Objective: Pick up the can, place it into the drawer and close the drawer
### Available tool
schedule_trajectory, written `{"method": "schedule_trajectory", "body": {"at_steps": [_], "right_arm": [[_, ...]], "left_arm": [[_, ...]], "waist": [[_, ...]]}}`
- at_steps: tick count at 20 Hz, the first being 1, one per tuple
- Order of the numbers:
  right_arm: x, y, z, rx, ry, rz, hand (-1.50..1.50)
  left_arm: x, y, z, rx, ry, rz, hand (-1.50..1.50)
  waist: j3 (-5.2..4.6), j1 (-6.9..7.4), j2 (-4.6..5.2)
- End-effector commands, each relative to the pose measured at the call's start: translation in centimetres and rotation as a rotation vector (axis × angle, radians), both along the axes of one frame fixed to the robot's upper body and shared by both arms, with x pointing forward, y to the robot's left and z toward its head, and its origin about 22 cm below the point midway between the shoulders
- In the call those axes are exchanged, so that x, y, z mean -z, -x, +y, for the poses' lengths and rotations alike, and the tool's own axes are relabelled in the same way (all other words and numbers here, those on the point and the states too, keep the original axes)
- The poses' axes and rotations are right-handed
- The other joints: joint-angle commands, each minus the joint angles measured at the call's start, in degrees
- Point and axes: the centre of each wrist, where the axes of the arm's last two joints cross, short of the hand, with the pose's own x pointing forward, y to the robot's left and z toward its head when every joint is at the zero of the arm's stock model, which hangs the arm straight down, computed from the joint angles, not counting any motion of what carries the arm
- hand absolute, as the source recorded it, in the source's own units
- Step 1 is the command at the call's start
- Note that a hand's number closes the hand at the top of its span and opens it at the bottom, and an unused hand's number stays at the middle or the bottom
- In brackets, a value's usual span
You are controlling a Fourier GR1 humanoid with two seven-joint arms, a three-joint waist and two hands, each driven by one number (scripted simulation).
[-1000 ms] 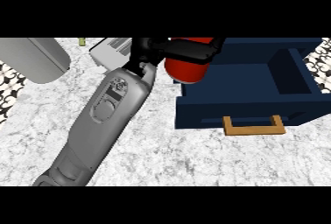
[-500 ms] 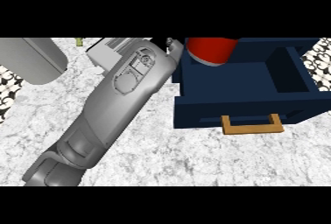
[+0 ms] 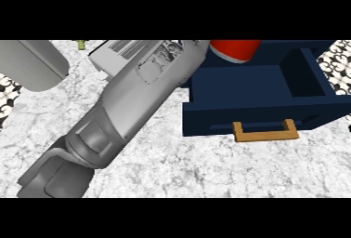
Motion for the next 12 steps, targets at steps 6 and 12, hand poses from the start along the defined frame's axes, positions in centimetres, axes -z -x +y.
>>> {"method": "schedule_trajectory", "body": {"at_steps": [6,12], "right_arm": [[0.2,-2.2,0.6,-0.007,0.012,-0.008,-1.50],[0.2,-1.4,-0.3,-0.031,0.021,-0.001,-1.50]], "left_arm": [[2.1,-1.3,0.2,-0.028,-0.034,0.025,1.50],[2.8,-1.1,-0.3,-0.069,-0.078,0.003,1.50]], "waist": [[0.03,-1.02,0.51],[0.08,-2.10,0.50]]}}
